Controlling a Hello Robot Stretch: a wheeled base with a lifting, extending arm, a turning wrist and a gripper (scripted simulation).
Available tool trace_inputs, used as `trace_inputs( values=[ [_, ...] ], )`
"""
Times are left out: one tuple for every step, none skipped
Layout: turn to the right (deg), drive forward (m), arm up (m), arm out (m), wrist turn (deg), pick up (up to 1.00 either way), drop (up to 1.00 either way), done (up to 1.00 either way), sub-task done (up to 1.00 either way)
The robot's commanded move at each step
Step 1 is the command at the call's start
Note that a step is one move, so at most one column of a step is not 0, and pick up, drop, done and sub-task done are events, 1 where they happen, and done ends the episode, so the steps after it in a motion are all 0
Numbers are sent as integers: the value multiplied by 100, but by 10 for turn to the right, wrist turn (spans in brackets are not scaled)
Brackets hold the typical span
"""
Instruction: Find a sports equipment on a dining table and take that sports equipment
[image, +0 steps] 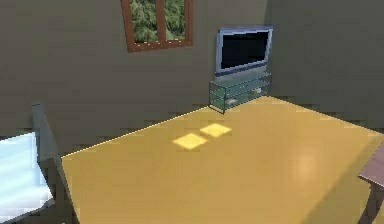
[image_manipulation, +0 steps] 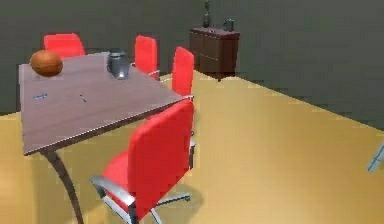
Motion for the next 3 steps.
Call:
trace_inputs(
  values=[
    [30, 0, 0, 0, 0, 0, 0, 0, 0],
    [0, 100, 0, 0, 0, 0, 0, 0, 0],
    [0, 15, 0, 0, 0, 0, 0, 0, 0]
  ],
)
